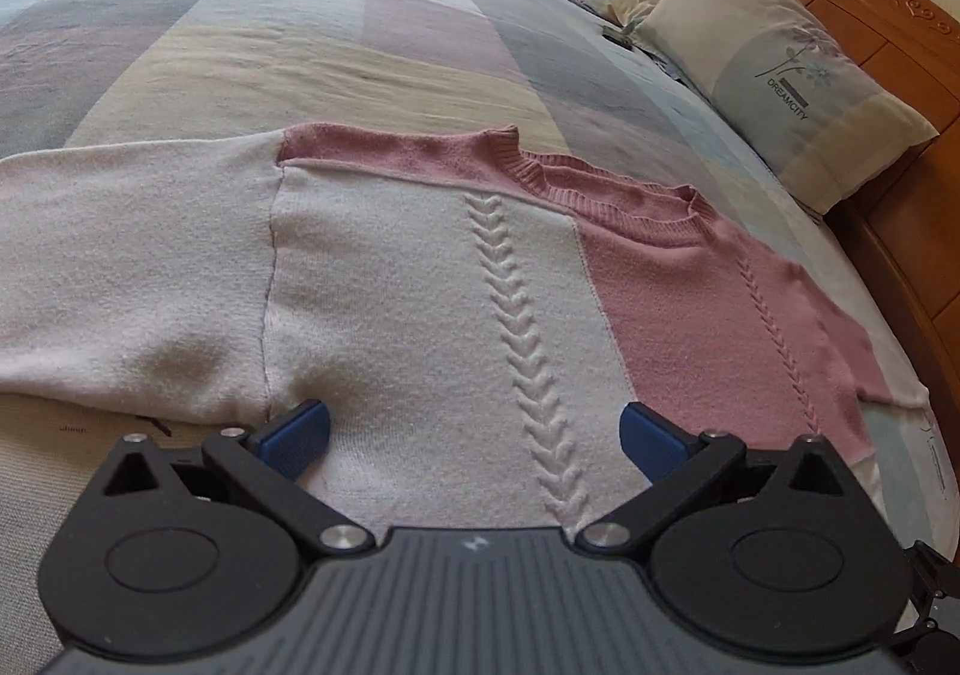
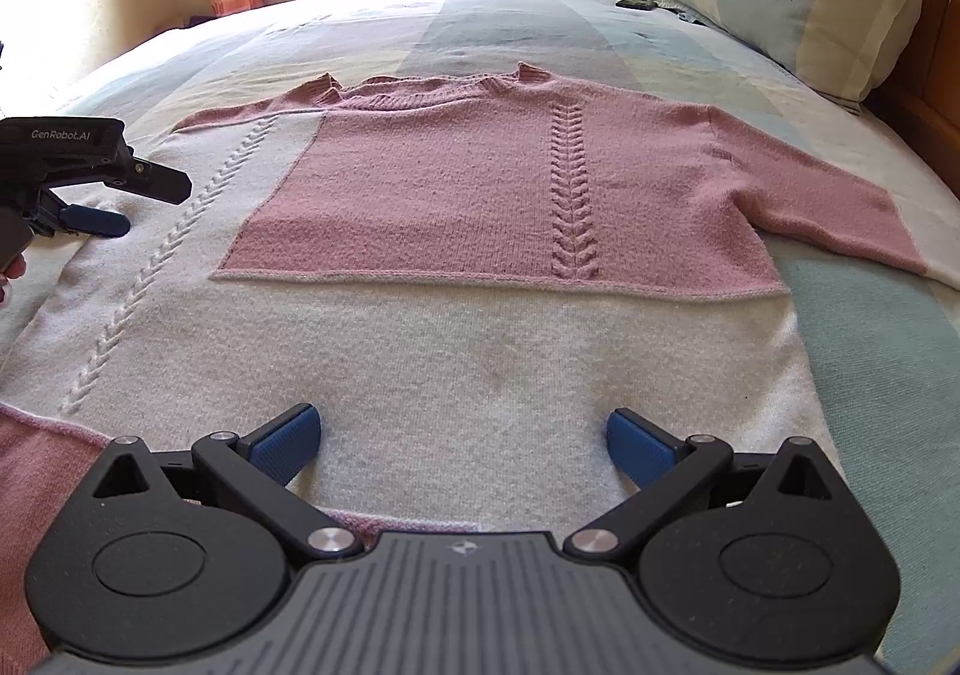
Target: Fold clothes
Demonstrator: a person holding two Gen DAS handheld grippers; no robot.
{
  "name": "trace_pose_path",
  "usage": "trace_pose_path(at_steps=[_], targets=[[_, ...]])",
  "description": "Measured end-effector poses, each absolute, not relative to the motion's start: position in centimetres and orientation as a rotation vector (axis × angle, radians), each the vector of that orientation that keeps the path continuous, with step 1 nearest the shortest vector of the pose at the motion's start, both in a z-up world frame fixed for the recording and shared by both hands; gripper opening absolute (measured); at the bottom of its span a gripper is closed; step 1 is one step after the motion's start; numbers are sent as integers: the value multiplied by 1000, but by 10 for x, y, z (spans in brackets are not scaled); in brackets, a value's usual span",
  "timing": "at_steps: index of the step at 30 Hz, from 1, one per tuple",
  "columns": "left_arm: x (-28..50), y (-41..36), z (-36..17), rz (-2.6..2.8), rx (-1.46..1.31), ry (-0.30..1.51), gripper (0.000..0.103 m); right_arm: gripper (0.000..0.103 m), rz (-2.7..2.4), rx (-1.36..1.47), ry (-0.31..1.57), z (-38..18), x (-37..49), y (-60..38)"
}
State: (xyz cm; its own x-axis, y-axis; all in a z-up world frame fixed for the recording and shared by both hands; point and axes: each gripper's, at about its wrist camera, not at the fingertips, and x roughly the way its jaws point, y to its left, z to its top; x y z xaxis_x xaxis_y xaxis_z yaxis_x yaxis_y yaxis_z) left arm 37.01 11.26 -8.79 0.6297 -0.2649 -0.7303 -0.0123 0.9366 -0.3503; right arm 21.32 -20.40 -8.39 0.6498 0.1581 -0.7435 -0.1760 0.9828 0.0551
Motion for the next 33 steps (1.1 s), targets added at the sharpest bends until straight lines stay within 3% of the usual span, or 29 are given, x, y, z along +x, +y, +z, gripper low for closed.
trace_pose_path(at_steps=[9,14,23,33], targets=[[355,95,-67,-239,-322,874,102,103,186,-23,844,-84,214,-204],[356,102,-89,-165,-359,931,102,103,187,-26,844,-84,213,-203],[318,71,-48,-183,-328,809,102,103,192,-30,853,-84,214,-204],[257,50,-83,-56,-346,886,102,103,218,14,918,-77,215,-216]])
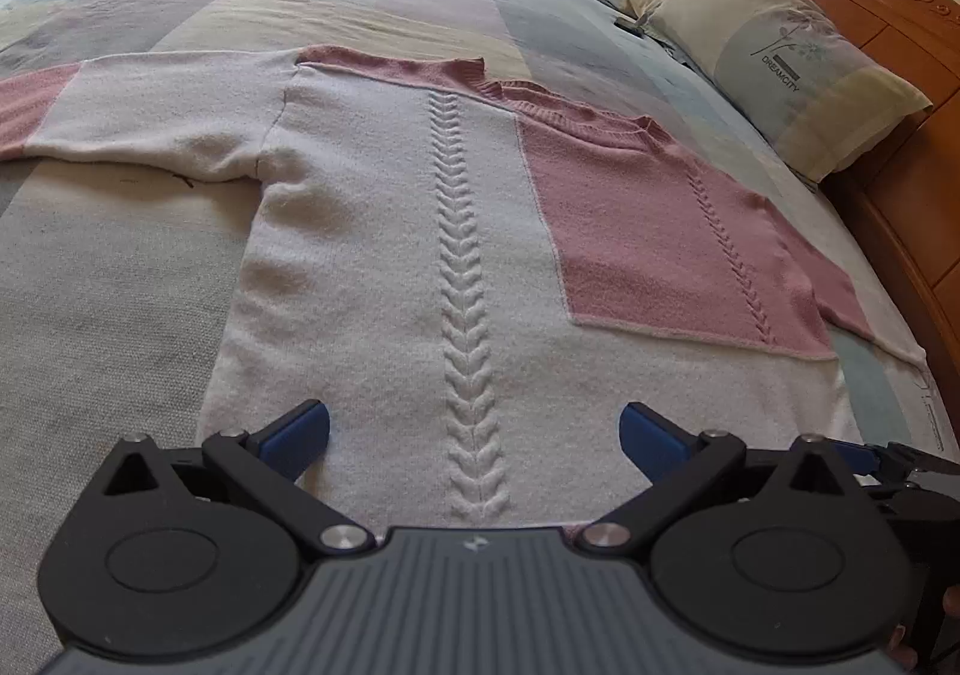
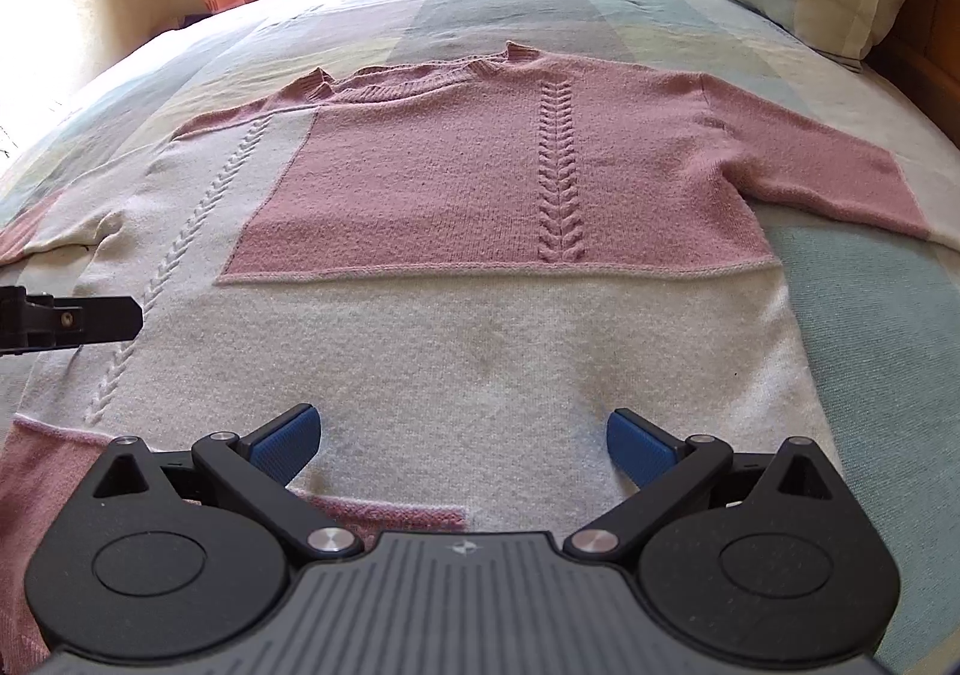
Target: Fold clothes
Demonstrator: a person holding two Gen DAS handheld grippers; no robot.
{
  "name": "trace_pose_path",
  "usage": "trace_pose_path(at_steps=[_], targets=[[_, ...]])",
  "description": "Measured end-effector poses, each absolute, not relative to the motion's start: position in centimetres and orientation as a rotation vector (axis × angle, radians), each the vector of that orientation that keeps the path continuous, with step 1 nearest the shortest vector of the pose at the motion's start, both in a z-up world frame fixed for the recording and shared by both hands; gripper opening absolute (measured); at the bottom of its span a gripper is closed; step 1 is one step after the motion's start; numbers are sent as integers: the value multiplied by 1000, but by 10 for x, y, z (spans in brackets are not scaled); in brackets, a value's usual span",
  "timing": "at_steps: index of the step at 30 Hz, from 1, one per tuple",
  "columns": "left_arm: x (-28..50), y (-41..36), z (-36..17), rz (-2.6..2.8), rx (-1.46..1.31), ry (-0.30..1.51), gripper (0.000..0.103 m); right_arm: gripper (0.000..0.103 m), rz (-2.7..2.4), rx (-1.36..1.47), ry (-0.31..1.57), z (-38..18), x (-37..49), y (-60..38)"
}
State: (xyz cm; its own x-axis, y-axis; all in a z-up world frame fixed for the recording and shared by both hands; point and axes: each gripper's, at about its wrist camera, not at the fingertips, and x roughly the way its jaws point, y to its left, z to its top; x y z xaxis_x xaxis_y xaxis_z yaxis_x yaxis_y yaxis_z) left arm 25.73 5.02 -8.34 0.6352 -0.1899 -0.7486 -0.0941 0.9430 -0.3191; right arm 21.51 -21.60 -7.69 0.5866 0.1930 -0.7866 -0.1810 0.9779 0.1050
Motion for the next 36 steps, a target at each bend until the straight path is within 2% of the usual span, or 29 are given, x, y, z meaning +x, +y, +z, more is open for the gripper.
trace_pose_path(at_steps=[7,11,20,26,32,36], targets=[[202,18,-74,-92,-254,816,102,103,242,-71,936,-77,207,-215],[190,0,-93,-50,-223,866,102,103,246,-59,942,-77,207,-221],[146,-43,-90,-127,57,879,102,103,265,-96,935,-79,201,-225],[134,-41,-90,-123,45,875,102,103,277,-118,937,-79,200,-224],[152,-25,-88,-60,-93,871,102,103,288,-122,924,-82,197,-226],[144,-29,-92,-64,-63,849,102,103,309,-117,916,-83,196,-230]])
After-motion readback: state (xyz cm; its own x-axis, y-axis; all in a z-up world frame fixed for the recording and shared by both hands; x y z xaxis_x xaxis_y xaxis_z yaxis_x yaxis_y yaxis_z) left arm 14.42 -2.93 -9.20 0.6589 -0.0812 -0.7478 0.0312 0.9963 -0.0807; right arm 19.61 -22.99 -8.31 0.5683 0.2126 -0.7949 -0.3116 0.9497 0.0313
